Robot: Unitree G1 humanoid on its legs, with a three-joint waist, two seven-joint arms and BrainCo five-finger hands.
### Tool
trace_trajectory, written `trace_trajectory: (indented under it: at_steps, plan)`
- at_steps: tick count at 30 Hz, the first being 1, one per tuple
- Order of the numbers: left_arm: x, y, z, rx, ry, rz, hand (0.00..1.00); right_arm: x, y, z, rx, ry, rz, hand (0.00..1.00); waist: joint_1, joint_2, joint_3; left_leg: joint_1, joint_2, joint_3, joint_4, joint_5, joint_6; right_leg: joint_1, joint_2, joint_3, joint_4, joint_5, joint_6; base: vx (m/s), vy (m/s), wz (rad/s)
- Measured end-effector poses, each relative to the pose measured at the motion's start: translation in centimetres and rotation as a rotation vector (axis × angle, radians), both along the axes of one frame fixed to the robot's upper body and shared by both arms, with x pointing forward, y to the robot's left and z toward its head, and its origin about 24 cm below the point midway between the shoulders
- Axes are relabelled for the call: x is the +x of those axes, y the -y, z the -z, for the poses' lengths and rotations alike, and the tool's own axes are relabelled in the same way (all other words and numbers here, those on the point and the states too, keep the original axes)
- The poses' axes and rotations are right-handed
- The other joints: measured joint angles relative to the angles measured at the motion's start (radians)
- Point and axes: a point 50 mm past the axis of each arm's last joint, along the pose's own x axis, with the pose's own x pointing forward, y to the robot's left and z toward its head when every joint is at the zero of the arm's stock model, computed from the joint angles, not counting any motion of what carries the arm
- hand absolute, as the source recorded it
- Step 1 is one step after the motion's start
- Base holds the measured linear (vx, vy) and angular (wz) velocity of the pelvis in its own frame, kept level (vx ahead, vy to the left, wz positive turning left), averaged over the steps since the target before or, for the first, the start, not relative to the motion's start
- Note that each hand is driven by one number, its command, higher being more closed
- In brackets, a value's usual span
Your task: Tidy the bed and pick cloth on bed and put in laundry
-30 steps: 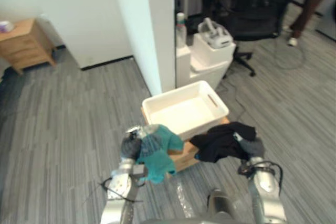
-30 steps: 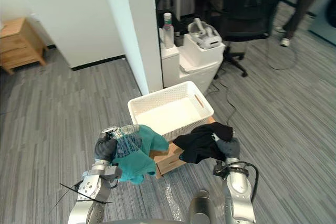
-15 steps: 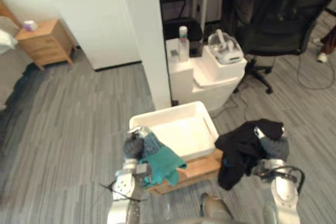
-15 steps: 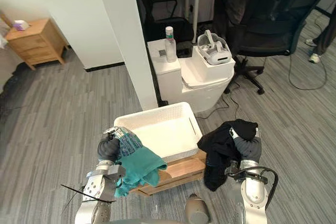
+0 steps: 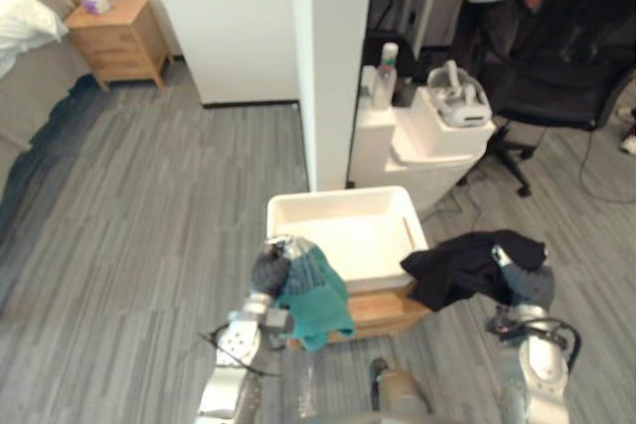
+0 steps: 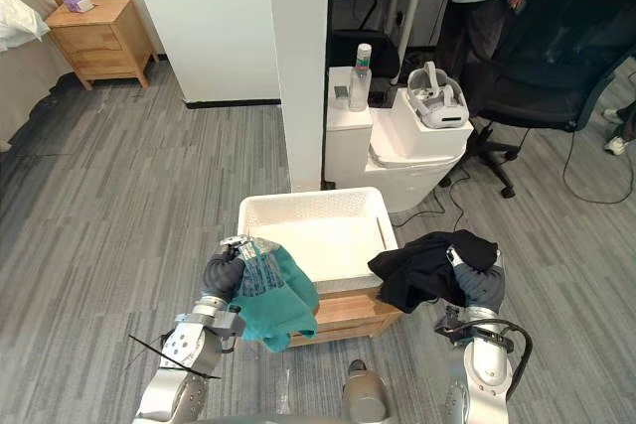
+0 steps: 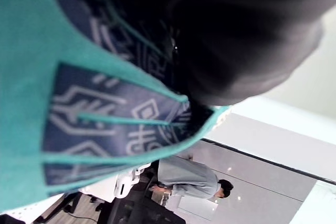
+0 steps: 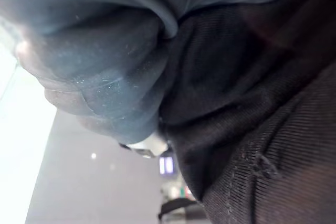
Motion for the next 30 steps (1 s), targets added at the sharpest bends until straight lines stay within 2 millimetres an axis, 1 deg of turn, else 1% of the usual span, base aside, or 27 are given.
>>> trace_trajectory:
  at_steps: [1,2,4,5,6,7,8,9,10,11,12,13,14,15,16,17,18,19,20,22,24,26,28,29,30]
  plan:
    - [-0.1,0.1,0.0,-0.005,-0.001,0.000,1.00,0.1,-0.1,0.1,-0.001,-0.003,-0.011,1.00,0.007,0.008,-0.003,0.000,0.004,0.012,0.000,0.001,-0.001,0.002,0.011,0.007,-0.020,0.012,-0.003,0.00,-0.043,-0.61]
    - [-0.1,0.2,0.0,-0.014,-0.002,-0.001,1.00,0.3,-0.4,0.2,0.000,-0.012,-0.027,1.00,0.021,0.018,-0.008,0.000,0.013,0.033,0.002,0.003,-0.005,0.003,0.028,0.025,-0.051,0.035,-0.007,0.01,-0.043,-0.48]
    - [-0.1,0.2,0.1,-0.014,-0.003,-0.002,1.00,0.3,-0.8,0.4,0.006,-0.018,-0.046,1.00,0.018,0.018,-0.006,-0.005,0.030,0.040,0.032,0.008,-0.011,0.008,0.045,0.034,-0.064,0.041,-0.012,0.01,-0.058,-0.34]
    - [-0.3,0.0,0.2,-0.009,-0.011,-0.007,1.00,0.5,-1.2,0.5,0.010,-0.017,-0.070,1.00,0.019,0.009,-0.003,-0.026,0.054,0.041,0.113,0.008,-0.011,0.012,0.055,0.046,-0.063,0.028,-0.019,0.00,-0.128,-0.31]
    - [-0.6,-0.5,0.5,-0.015,-0.023,-0.018,1.00,0.8,-1.7,0.5,0.014,-0.014,-0.099,1.00,0.020,-0.004,0.018,-0.064,0.104,0.035,0.279,0.016,0.004,0.036,0.065,0.058,-0.059,0.019,-0.032,0.01,-0.147,-0.32]
    - [-0.7,-0.6,0.6,-0.021,-0.028,-0.023,1.00,0.9,-2.0,0.5,0.017,-0.013,-0.111,1.00,0.022,-0.009,0.033,-0.076,0.127,0.031,0.352,0.030,0.033,0.052,0.071,0.064,-0.056,0.015,-0.039,-0.01,-0.179,-0.39]
    - [-1.2,-0.9,1.0,-0.021,-0.047,-0.032,1.00,1.0,-2.8,0.6,0.022,-0.017,-0.142,1.00,0.032,-0.019,0.057,-0.114,0.181,0.021,0.525,0.090,0.176,0.082,0.086,0.079,-0.048,0.003,-0.056,-0.02,-0.152,-0.43]
    - [-1.5,-1.0,1.2,-0.020,-0.061,-0.036,1.00,1.0,-3.1,0.7,0.022,-0.022,-0.161,1.00,0.042,-0.020,0.063,-0.139,0.206,0.019,0.613,0.149,0.275,0.096,0.095,0.089,-0.045,-0.005,-0.069,-0.02,-0.142,-0.77]
    - [-2.2,-1.2,1.7,-0.020,-0.089,-0.049,1.00,1.1,-3.7,0.7,0.016,-0.026,-0.196,1.00,0.054,-0.027,0.071,-0.170,0.238,0.002,0.708,0.270,0.339,0.126,0.102,0.107,-0.054,-0.018,-0.088,0.06,-0.070,-0.94]
    - [-2.6,-1.4,2.0,-0.019,-0.105,-0.055,1.00,1.3,-4.1,0.4,0.009,-0.011,-0.224,1.00,0.063,-0.018,0.074,-0.178,0.238,-0.013,0.741,0.246,0.283,0.152,0.106,0.129,-0.074,-0.025,-0.103,0.16,-0.011,-0.87]
    - [-2.6,-1.2,1.9,-0.023,-0.099,-0.046,1.00,1.4,-4.0,0.0,0.000,0.004,-0.228,1.00,0.061,-0.011,0.076,-0.205,0.220,-0.025,0.742,0.183,0.236,0.150,0.106,0.134,-0.074,-0.023,-0.116,0.19,0.013,-0.49]
    - [-2.5,-0.8,1.7,-0.031,-0.089,-0.035,1.00,1.4,-3.8,-0.3,-0.012,0.014,-0.227,1.00,0.055,-0.012,0.084,-0.249,0.164,-0.053,0.712,0.091,0.200,0.146,0.104,0.145,-0.072,-0.014,-0.130,0.17,0.015,-0.19]
    - [-2.3,-0.6,1.5,-0.040,-0.079,-0.031,1.00,1.5,-3.6,-0.3,-0.025,0.009,-0.233,1.00,0.059,-0.018,0.088,-0.277,0.093,-0.076,0.622,0.024,0.175,0.149,0.097,0.155,-0.074,-0.010,-0.136,0.10,0.023,-0.17]
    - [-2.4,-0.6,1.5,-0.041,-0.080,-0.032,1.00,1.5,-3.5,-0.3,-0.030,0.008,-0.236,1.00,0.066,-0.018,0.089,-0.281,0.050,-0.073,0.540,0.002,0.151,0.154,0.094,0.154,-0.077,-0.011,-0.136,0.11,0.049,-0.14]
    - [-2.4,-0.5,1.5,-0.040,-0.080,-0.031,1.00,1.4,-3.4,-0.3,-0.032,0.006,-0.232,1.00,0.064,-0.013,0.089,-0.272,0.008,-0.057,0.405,0.002,0.146,0.171,0.095,0.144,-0.089,-0.011,-0.134,0.12,0.071,0.11]
    - [-2.3,-0.5,1.3,-0.042,-0.073,-0.028,1.00,1.3,-3.0,-0.3,-0.038,0.002,-0.223,1.00,0.052,-0.003,0.088,-0.254,-0.020,-0.016,0.245,0.026,0.170,0.186,0.100,0.118,-0.090,-0.018,-0.117,0.10,0.078,0.31]
    - [-2.2,-0.4,1.2,-0.045,-0.066,-0.027,1.00,1.2,-2.9,-0.3,-0.041,0.003,-0.217,1.00,0.044,0.006,0.087,-0.255,-0.025,-0.003,0.185,0.064,0.189,0.187,0.109,0.105,-0.086,-0.027,-0.106,0.10,0.101,0.24]
    - [-2.2,-0.5,0.9,-0.039,-0.055,-0.026,1.00,1.2,-2.8,-0.2,-0.035,-0.003,-0.209,1.00,0.049,-0.002,0.083,-0.237,-0.042,-0.003,0.163,0.082,0.189,0.190,0.101,0.113,-0.073,-0.041,-0.098,0.12,0.108,0.21]
    - [-2.0,-0.6,0.6,-0.036,-0.039,-0.025,1.00,1.1,-2.9,-0.2,-0.035,-0.001,-0.216,1.00,0.046,-0.015,0.082,-0.237,-0.068,-0.008,0.130,0.084,0.185,0.198,0.083,0.099,-0.075,-0.048,-0.084,0.14,0.114,0.17]
    - [-1.9,-0.6,0.5,-0.035,-0.033,-0.022,1.00,1.0,-2.7,-0.2,-0.036,-0.001,-0.211,1.00,0.043,-0.022,0.082,-0.232,-0.095,-0.018,0.099,0.094,0.188,0.194,0.063,0.093,-0.076,-0.049,-0.066,0.14,0.116,0.26]
    - [-1.9,-0.5,0.5,-0.036,-0.032,-0.019,1.00,0.6,-2.2,0.0,-0.039,-0.014,-0.192,1.00,0.046,-0.021,0.081,-0.214,-0.131,-0.027,0.068,0.112,0.195,0.206,0.034,0.076,-0.073,-0.062,-0.046,0.13,0.120,0.25]
    - [-1.9,-0.6,0.5,-0.035,-0.032,-0.021,1.00,0.6,-2.2,0.0,-0.041,-0.012,-0.193,1.00,0.047,-0.020,0.081,-0.203,-0.146,-0.035,0.061,0.117,0.195,0.219,0.021,0.066,-0.073,-0.071,-0.035,0.10,0.065,0.22]
    - [-1.9,-0.5,0.5,-0.038,-0.029,-0.014,1.00,0.7,-2.2,-0.3,-0.047,-0.002,-0.194,1.00,0.050,-0.020,0.081,-0.199,-0.154,-0.044,0.052,0.121,0.189,0.225,0.015,0.055,-0.074,-0.073,-0.033,0.06,0.020,0.14]
    - [-1.9,-0.5,0.4,-0.039,-0.028,-0.008,1.00,0.7,-2.1,-0.6,-0.052,0.009,-0.194,1.00,0.050,-0.020,0.081,-0.199,-0.156,-0.046,0.047,0.121,0.188,0.225,0.014,0.050,-0.075,-0.073,-0.033,0.02,-0.007,0.10]
    - [-1.9,-0.4,0.4,-0.040,-0.028,-0.004,1.00,0.8,-2.1,-1.4,-0.070,0.037,-0.200,1.00,0.053,-0.020,0.081,-0.199,-0.156,-0.047,0.041,0.122,0.186,0.225,0.014,0.047,-0.077,-0.073,-0.033,0.01,-0.015,0.06]
